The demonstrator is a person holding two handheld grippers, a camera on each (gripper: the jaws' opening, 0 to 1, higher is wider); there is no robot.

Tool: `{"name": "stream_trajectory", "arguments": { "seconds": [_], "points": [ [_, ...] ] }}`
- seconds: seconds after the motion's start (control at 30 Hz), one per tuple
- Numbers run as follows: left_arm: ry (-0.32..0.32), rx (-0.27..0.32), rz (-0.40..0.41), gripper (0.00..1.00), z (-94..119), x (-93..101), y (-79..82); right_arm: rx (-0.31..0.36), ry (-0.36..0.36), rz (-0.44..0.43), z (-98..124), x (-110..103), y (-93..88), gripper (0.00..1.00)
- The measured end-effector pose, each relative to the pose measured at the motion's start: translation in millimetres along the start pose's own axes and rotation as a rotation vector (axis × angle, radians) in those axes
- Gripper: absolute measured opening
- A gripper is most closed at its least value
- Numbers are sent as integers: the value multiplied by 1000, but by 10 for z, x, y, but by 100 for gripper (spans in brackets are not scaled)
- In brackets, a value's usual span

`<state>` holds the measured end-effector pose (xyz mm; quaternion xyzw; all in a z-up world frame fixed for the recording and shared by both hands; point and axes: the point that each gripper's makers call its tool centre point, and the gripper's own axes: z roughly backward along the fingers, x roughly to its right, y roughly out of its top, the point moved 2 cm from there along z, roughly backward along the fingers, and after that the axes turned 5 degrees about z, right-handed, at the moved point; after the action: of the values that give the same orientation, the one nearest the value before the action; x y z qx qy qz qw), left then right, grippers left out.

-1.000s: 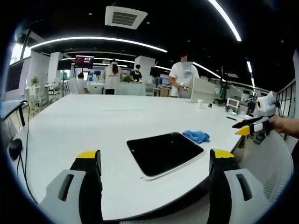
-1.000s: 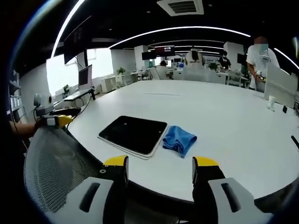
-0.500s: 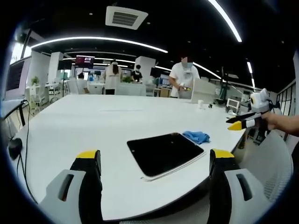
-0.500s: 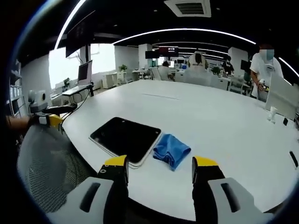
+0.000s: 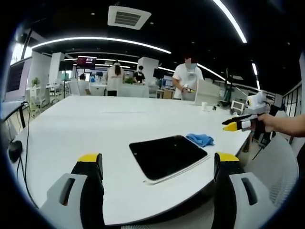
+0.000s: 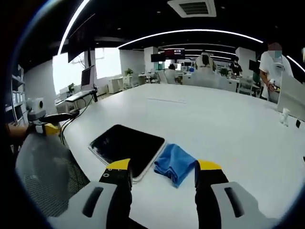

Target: Wipe the mirror surface with the cleaning cloth until all visible marks leave the cleaned area.

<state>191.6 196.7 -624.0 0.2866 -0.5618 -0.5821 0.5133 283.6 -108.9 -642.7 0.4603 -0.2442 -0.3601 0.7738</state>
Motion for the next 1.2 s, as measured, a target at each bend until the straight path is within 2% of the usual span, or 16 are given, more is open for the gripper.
{"name": "stream_trajectory", "arguments": {
  "seconds": [0.2, 0.37, 0.6, 0.77, 1.03, 1.2],
  "points": [
    [-2, 3, 5, 95, 3, 1, 0, -32, 15, 62, -168, -1, -61, 44],
    [-3, 2, 6, 95, 4, 2, -3, -51, 22, 75, -365, 63, -122, 44],
    [-3, 4, 8, 94, 2, 2, 0, -7, 29, 96, -510, 21, -112, 43],
    [-4, 8, 9, 94, 0, 0, 4, -34, 33, 127, -630, 25, -159, 39],
    [0, 10, 11, 93, -3, -9, 7, -63, 41, 117, -772, 57, -214, 37],
    [-2, 8, 11, 93, -5, -10, 5, -77, 42, 113, -894, 156, -258, 36]
  ]
}}
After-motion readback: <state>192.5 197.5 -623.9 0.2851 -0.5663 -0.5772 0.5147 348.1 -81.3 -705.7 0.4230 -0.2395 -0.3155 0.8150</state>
